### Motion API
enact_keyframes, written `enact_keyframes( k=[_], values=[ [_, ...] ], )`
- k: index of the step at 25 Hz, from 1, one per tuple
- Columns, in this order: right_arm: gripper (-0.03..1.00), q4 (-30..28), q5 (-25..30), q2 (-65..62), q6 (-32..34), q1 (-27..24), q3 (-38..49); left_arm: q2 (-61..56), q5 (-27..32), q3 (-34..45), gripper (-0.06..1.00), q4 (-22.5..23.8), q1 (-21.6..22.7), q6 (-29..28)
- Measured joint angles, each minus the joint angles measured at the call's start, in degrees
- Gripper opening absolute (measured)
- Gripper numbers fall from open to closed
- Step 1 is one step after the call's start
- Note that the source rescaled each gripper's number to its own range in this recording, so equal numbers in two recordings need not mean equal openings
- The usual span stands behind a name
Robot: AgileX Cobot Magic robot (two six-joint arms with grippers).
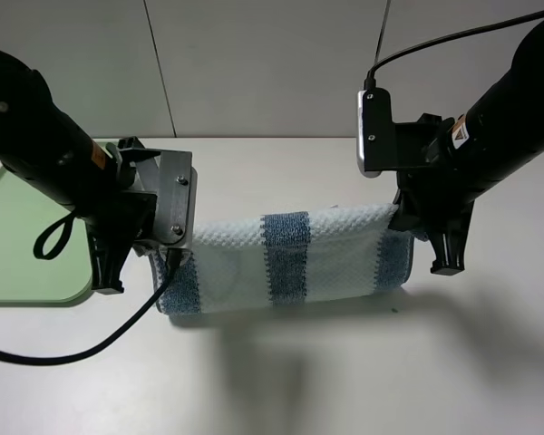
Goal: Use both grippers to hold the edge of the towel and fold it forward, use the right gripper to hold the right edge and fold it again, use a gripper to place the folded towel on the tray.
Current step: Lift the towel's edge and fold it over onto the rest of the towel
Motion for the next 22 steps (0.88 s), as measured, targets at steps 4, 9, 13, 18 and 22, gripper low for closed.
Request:
enact_keyframes(
  k=[4,9,13,18,22],
  values=[
    [0.00,-0.2,-2.4,0.0,0.0,0.0,0.0,1.4,-2.0,0.0,0.00,0.7,0.2,-0.1],
    [0.00,-1.0,-3.7,0.2,0.0,0.0,0.0,4.0,-4.4,0.1,0.00,1.1,0.2,-0.1],
    [0.00,-2.6,-4.5,1.0,0.0,0.0,0.0,4.2,-7.3,0.1,0.00,1.2,0.3,-0.1],
    [0.00,-3.1,-5.9,1.6,0.0,0.0,0.0,4.2,-8.5,0.1,0.00,1.2,0.3,-0.1],
    [0.00,-3.2,-6.1,1.6,0.0,0.0,0.1,4.2,-8.5,0.1,0.00,1.3,0.3,-0.1]
  ],
)
